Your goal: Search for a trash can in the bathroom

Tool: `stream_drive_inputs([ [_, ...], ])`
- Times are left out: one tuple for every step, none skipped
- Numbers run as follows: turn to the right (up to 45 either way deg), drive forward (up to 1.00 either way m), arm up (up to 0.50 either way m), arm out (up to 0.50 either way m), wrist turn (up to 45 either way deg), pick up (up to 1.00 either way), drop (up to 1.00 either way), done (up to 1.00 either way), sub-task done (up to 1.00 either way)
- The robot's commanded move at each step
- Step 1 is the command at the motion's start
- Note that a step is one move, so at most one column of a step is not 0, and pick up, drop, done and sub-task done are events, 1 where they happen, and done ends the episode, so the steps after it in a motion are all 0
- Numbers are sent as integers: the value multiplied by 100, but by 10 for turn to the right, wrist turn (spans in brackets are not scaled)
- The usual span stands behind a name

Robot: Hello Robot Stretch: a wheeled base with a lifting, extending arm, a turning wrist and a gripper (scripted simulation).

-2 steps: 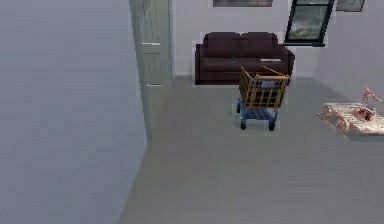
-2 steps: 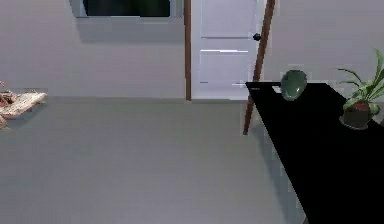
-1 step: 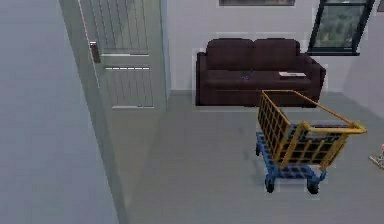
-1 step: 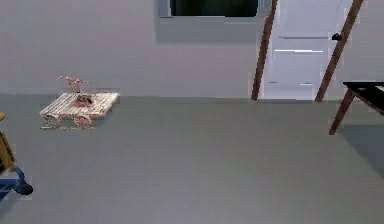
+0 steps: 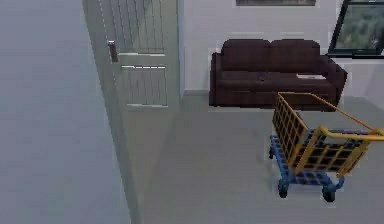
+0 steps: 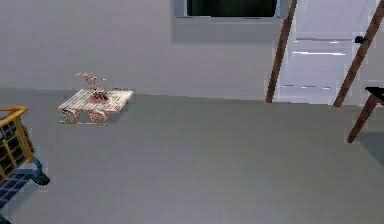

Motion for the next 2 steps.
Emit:
stream_drive_inputs([
  [0, 80, 0, 0, 0, 0, 0, 0, 0],
  [30, 0, 0, 0, 0, 0, 0, 0, 0],
])
